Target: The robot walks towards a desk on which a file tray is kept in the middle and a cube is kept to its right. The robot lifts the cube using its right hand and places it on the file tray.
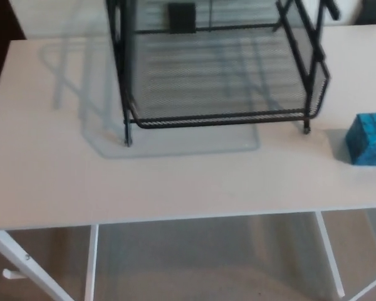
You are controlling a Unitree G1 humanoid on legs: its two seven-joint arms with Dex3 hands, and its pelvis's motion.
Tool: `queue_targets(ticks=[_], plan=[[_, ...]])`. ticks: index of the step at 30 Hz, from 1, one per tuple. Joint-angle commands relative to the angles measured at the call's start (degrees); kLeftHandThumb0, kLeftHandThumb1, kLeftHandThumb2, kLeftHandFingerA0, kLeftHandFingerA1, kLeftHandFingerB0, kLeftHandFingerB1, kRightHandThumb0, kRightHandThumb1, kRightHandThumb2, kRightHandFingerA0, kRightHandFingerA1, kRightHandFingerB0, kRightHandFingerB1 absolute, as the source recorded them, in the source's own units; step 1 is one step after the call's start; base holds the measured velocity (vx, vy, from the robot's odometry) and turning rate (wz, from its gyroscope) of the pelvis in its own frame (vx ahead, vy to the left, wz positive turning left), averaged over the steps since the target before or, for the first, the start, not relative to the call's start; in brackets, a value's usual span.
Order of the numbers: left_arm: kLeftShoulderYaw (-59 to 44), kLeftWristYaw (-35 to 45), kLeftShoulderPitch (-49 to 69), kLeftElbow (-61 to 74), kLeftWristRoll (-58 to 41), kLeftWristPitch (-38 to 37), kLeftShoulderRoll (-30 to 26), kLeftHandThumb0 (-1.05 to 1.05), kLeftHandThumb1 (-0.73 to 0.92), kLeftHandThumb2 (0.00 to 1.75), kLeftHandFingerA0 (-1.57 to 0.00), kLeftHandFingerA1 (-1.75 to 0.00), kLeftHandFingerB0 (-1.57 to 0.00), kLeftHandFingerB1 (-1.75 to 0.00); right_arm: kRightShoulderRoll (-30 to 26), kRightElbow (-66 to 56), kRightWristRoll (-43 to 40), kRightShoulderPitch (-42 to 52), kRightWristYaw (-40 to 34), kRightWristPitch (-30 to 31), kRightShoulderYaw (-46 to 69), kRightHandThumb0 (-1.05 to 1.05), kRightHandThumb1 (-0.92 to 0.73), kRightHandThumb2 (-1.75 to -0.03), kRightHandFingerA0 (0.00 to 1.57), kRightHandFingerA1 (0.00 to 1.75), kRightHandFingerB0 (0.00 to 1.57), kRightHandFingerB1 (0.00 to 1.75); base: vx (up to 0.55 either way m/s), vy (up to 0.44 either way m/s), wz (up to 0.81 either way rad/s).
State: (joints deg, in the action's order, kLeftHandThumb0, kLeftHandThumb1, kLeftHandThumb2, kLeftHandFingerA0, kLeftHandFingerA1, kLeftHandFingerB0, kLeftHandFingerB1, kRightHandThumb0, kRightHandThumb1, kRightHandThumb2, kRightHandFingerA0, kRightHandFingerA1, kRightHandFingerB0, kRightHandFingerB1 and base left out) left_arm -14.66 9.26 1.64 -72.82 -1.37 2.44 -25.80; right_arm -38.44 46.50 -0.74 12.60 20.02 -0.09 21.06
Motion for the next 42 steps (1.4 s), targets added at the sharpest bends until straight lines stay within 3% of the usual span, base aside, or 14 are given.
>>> queue_targets(ticks=[1, 3, 15, 16, 17, 18, 20, 22, 25, 26, 29, 32, 33, 42], plan=[[-1.1, -0.2, 1.6, -0.3, -1.1, -1.5, -1.5, -0.69, 0.45, 0.82, -0.23, -0.58, -0.11, -0.41, 2.5, 0.1, -3.7, 0.4, -1.2, -2.7, 2.7, -0.4, -0.55, -0.57, 0.46, 0.53, 0.16, 0.3, 0.03, 0.092, 0.11], [-1.3, -0.3, 1.9, -0.3, -1.0, -1.7, -1.6, -0.66, 0.57, 0.58, -0.32, -0.6, -0.18, -0.3, 4.0, -1.9, -4.7, 0.9, -2.6, -3.6, 4.3, -0.43, -0.54, -0.56, 0.46, 0.56, 0.18, 0.32, 0.0, 0.0, 0.0], [-1.3, 1.0, 2.6, -0.2, -0.6, -2.6, -2.0, -0.68, 0.48, 0.85, -0.24, -0.59, -0.1, -0.41, 0.4, -21.2, -9.1, -9.3, -15.3, 9.0, 20.5, -0.46, -0.43, -0.74, 0.24, 0.64, 0.04, 0.49, 0.0, 0.0, 0.0], [-1.1, 0.8, 2.7, 0.1, -0.4, -3.2, -2.0, -0.67, 0.62, 0.59, -0.29, -0.65, -0.19, -0.31, -1.4, -24.1, -9.7, -10.6, -13.5, 11.4, 21.1, -0.56, -0.56, -0.56, 0.27, 0.73, 0.0, 0.44, 0.0, 0.0, 0.0], [-1.6, 0.8, 2.6, 0.9, -1.0, -2.6, -1.9, -0.67, 0.62, 0.59, -0.43, -0.85, -0.19, -0.33, -4.0, -22.0, -8.5, -13.9, -13.0, 10.1, 20.3, -0.63, -0.38, -0.83, 0.16, 0.64, 0.0, 0.37, 0.0, 0.0, 0.0], [-1.5, 0.9, 2.7, 1.3, -1.0, -2.9, -1.9, -0.7, 0.49, 0.87, -0.38, -0.7, -0.12, -0.44, -6.5, -20.4, -6.7, -17.8, -13.5, 9.7, 18.8, -0.66, -0.53, -0.55, 0.02, 0.75, 0.0, 0.43, 0.0, 0.0, 0.0], [-2.5, 1.2, 3.1, 1.1, -1.7, -4.0, -2.3, -0.67, 0.64, 0.6, -0.41, -0.75, -0.17, -0.32, -9.7, -18.2, -4.8, -24.9, -10.7, 6.1, 14.5, -1.02, -0.52, -0.57, 0.0, 0.96, 0.0, 0.74, 0.0, 0.0, 0.0], [-2.5, 1.0, 3.0, 0.4, -1.4, -4.0, -2.4, -0.68, 0.65, 0.6, -0.34, -0.6, -0.17, -0.31, -12.0, -19.8, 1.4, -27.5, -13.6, 1.9, 9.9, -1.01, -0.53, -0.95, 0.07, 0.81, 0.0, 0.44, 0.0, 0.0, 0.0], [-3.1, 1.1, 2.7, -0.1, -1.8, -3.7, -2.4, -0.67, 0.64, 0.59, -0.34, -0.57, -0.17, -0.3, -14.2, -21.9, 2.5, -35.0, -7.9, 2.4, 2.6, -0.94, -0.54, -0.58, 0.0, 0.8, 0.0, 0.53, 0.0, 0.0, 0.0], [-2.5, 0.5, 2.9, 0.4, -1.0, -4.2, -2.6, -0.71, 0.51, 0.88, -0.25, -0.62, -0.11, -0.43, -15.1, -25.3, 4.0, -40.7, -0.8, 7.6, -4.6, -0.4, -0.24, -0.88, 0.0, 0.53, 0.0, 0.52, 0.0, 0.0, 0.0], [-2.3, 0.3, 2.7, 0.7, -0.8, -3.1, -2.6, -0.67, 0.66, 0.61, -0.41, -0.65, -0.21, -0.31, -17.2, -27.2, 4.8, -45.5, 9.4, 12.5, -12.6, -0.64, -0.53, -0.56, 0.35, 0.52, 0.05, 0.25, 0.0, 0.0, 0.0], [-1.9, 0.5, 3.0, 0.2, -0.5, -2.9, -2.1, -0.76, 0.56, 0.88, -0.45, -0.69, -0.14, -0.41, -17.4, -27.0, 7.1, -47.6, 13.9, 11.1, -18.3, -0.61, -0.52, -0.58, 0.1, 0.34, 0.07, 0.23, 0.0, 0.0, 0.0], [-2.2, 0.7, 2.8, 0.0, -0.9, -2.6, -2.0, -0.65, 0.65, 0.6, -0.36, -0.58, -0.21, -0.28, -16.7, -26.9, 8.2, -48.7, 15.6, 11.4, -20.9, -0.62, -0.54, -0.56, 0.2, 0.47, 0.0, 0.28, 0.0, 0.0, 0.0], [-1.9, 1.4, 2.0, 0.5, -0.7, -2.9, -2.0, -0.69, 0.52, 0.88, -0.26, -0.57, -0.15, -0.43, -10.3, -20.0, 20.2, -55.6, 15.2, 6.7, -38.2, -0.58, -0.34, -0.8, 0.0, 0.41, 0.0, 0.35, 0.0, 0.0, 0.0]])
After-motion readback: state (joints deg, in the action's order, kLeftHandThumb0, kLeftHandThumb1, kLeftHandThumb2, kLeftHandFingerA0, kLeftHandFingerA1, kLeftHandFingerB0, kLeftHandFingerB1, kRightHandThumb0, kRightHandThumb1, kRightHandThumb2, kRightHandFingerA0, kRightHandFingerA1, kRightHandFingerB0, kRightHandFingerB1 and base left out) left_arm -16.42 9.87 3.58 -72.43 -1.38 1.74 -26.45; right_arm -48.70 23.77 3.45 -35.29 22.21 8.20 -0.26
